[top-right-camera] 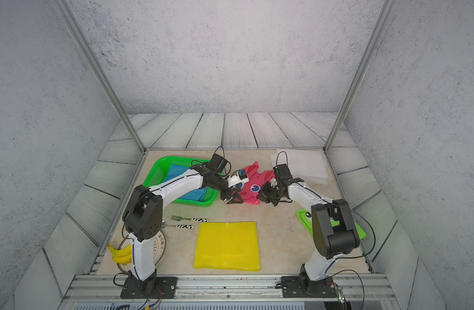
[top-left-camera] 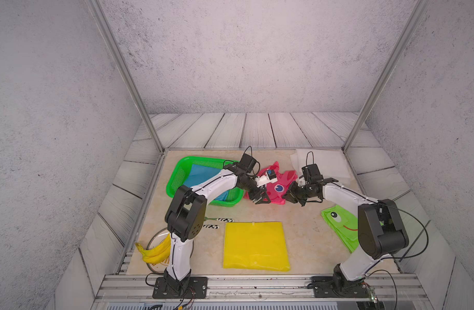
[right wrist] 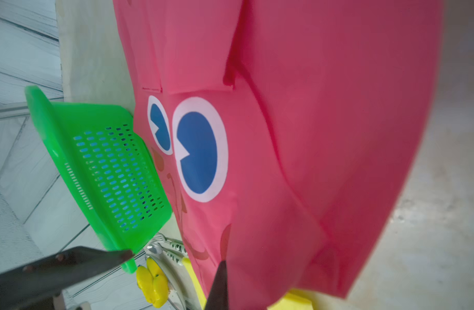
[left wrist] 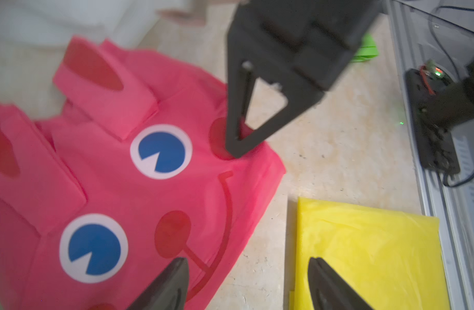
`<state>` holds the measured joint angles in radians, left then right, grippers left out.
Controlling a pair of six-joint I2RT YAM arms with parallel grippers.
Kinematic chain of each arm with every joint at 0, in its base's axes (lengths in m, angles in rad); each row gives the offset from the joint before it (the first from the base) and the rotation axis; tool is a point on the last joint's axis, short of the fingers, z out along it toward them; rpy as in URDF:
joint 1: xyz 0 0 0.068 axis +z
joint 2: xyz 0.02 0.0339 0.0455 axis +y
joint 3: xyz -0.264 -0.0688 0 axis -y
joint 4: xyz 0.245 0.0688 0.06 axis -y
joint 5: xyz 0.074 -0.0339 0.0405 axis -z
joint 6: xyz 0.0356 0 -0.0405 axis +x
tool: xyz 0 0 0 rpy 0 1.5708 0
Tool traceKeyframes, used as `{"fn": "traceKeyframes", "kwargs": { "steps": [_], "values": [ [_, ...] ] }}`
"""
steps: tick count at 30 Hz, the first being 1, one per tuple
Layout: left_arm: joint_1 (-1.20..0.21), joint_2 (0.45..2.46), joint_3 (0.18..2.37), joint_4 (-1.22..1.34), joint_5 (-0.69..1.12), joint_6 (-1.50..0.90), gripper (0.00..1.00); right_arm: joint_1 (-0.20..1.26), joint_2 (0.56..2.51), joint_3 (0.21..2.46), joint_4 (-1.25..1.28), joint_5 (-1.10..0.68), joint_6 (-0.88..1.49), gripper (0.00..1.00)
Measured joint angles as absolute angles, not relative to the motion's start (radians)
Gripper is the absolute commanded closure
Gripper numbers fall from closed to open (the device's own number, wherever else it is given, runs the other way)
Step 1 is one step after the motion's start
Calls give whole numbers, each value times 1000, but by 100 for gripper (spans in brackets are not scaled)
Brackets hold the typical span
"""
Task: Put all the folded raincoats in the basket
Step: Pick up the raincoat from the center of the board.
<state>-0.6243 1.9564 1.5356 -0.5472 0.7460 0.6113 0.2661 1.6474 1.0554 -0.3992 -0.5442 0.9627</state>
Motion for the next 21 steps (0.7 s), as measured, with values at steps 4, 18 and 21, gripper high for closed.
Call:
{"fn": "traceKeyframes", "kwargs": {
  "steps": [4, 18, 21],
  "values": [
    [-631, 1913, 1433, -447, 775, 739, 17, 266, 1612, 1029, -392, -583, 1018, 100],
    [-647, 1927, 1204, -98, 667, 1005, 28, 265, 1518, 1009, -393, -645, 1119, 100],
    [-651, 1927, 1157, 7, 617, 995, 46, 265, 1495, 1002, -395, -646, 1132, 100]
  ]
}}
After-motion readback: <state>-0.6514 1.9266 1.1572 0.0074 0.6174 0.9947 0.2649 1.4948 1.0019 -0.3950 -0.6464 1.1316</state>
